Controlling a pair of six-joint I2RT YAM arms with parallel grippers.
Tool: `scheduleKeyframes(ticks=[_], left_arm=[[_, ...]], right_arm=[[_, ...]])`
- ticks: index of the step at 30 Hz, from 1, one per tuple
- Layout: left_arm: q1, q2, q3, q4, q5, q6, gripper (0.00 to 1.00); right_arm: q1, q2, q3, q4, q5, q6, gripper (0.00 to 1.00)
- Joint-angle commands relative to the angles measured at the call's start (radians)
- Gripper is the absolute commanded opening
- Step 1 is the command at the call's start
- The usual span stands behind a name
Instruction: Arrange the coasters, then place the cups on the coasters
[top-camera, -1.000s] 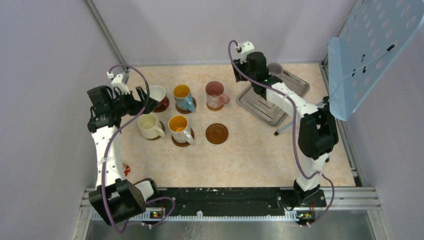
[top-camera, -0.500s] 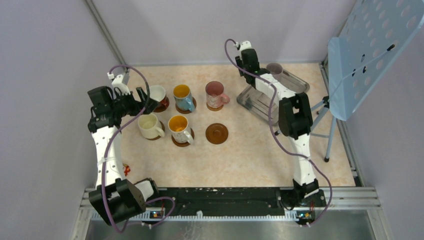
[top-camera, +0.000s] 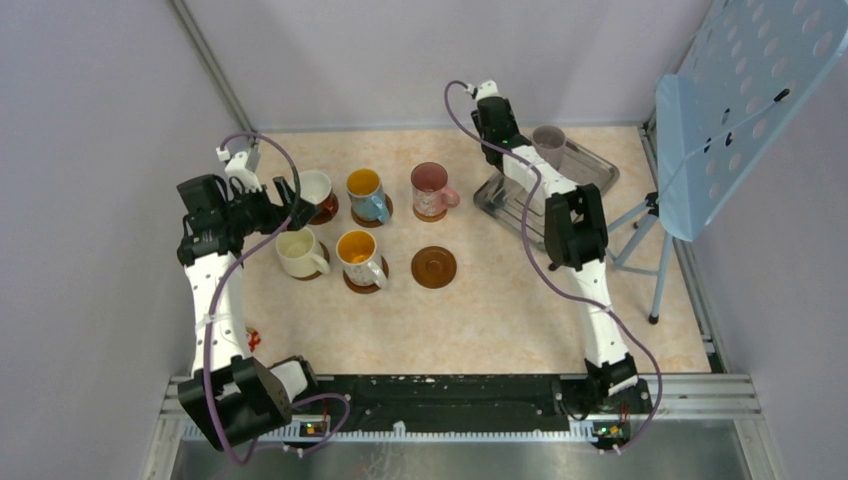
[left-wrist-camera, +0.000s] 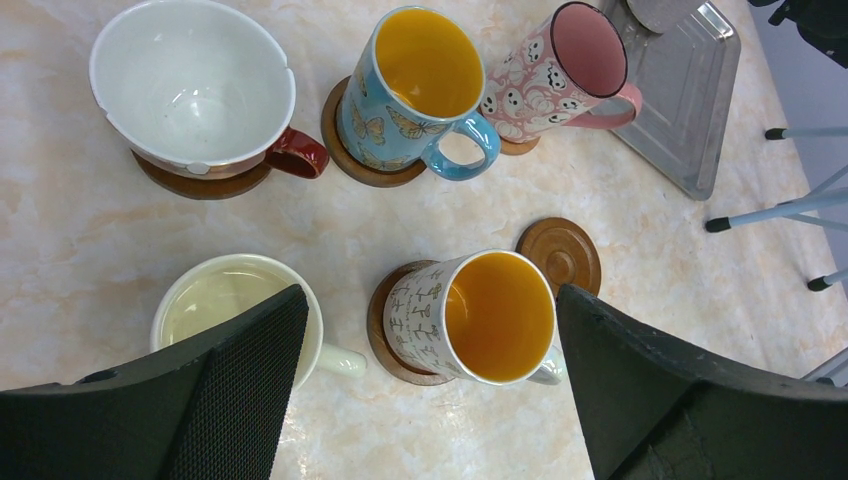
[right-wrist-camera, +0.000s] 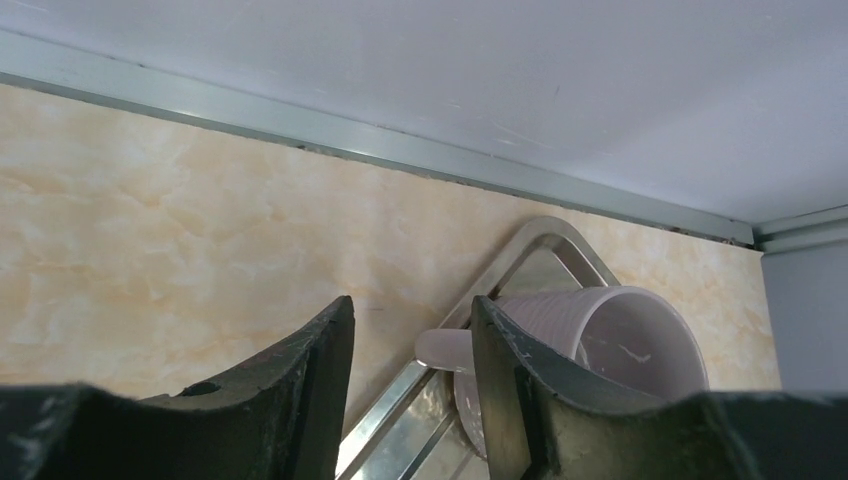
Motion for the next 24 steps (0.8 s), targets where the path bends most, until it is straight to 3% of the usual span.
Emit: scheduleKeyframes(ticks=[1,13,24], left_arm=[[0.006,-0.003,0.006,0.022,0.01,0.006,0.99],[0.007,-0.002,0.007,0.026,0.016,0.005,0.99],[0.007,-0.012,0.008,0.024,0.016,0.003,0.99]], right_arm=[[-0.016,0.034,0.075,-0.002,0.05,-0.044,0.45],[-0.033,0.005,0.016,-0.032,0.065,-0.079,0.41],[-0.041,-0.069,-0.028,-0.202,0.007,-0.073,0.35]])
